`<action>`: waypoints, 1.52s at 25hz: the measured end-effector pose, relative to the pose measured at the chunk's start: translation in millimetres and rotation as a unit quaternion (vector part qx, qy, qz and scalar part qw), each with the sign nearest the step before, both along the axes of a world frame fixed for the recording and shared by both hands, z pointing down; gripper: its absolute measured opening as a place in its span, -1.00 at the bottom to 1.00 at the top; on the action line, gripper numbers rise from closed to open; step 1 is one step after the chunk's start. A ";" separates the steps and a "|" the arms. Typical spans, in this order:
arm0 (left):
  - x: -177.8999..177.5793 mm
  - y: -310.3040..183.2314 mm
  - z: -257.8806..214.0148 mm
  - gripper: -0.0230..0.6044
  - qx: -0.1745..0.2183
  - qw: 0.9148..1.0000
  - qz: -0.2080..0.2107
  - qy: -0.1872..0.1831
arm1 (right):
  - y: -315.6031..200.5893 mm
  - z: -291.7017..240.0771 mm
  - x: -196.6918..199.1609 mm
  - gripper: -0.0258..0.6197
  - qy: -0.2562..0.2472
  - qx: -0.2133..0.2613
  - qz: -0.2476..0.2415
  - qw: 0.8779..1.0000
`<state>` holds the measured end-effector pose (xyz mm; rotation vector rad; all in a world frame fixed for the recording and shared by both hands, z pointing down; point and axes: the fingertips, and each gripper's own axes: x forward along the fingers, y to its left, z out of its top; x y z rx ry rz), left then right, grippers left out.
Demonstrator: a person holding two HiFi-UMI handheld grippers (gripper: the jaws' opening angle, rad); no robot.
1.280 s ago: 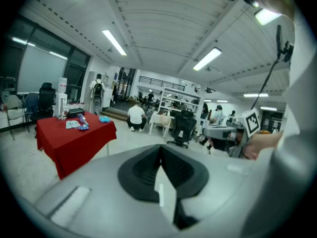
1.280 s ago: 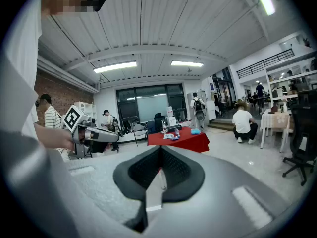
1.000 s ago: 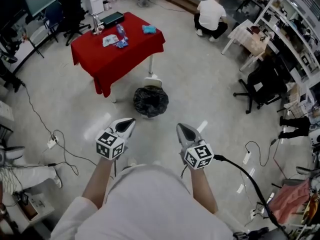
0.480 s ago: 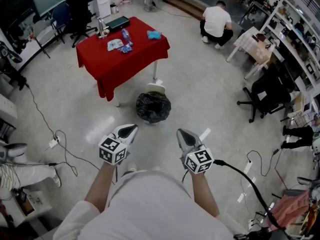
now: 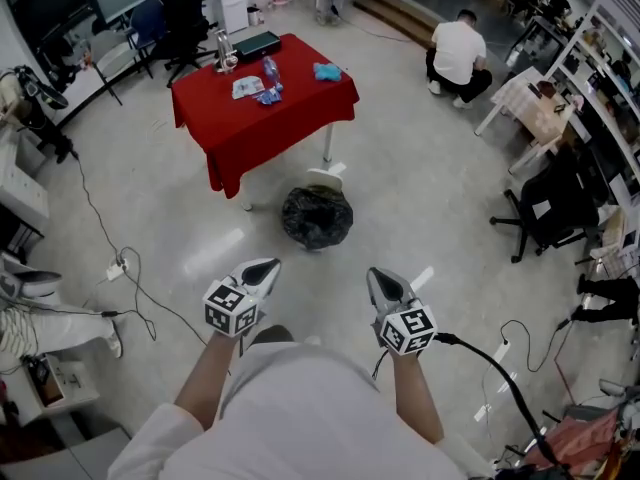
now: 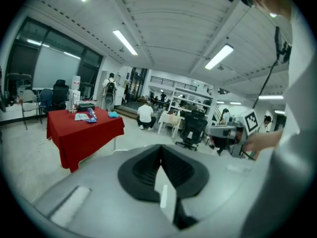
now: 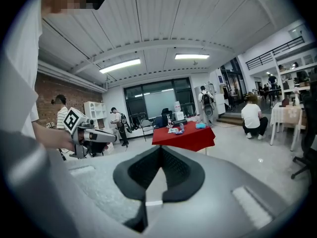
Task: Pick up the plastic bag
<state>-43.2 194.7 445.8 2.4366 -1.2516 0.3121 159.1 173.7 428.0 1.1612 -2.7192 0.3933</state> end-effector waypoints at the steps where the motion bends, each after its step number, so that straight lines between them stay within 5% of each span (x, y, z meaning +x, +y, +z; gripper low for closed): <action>1: 1.7 -2.0 1.4 -0.92 -0.001 1.000 -0.004 0.000 | -1.7 2.3 2.2 -0.92 0.001 -0.002 -0.001 1.000; 10: 4.2 -42.2 3.8 -0.92 0.003 1.000 -0.016 -0.003 | -28.1 12.3 10.1 -0.92 0.001 -0.003 -0.005 1.000; 23: -24.1 -161.8 18.8 -0.92 -0.009 1.000 0.022 -0.016 | -133.4 27.6 -3.9 -0.92 0.019 -0.022 0.047 0.998; 33: -76.1 -273.5 27.5 -0.92 -0.002 0.996 0.079 -0.042 | -234.6 33.3 -69.5 -0.92 0.021 -0.040 0.068 0.997; 38: -99.6 -314.4 40.3 -0.92 0.000 0.995 0.101 -0.026 | -275.9 39.7 -103.3 -0.92 0.026 -0.039 0.080 0.996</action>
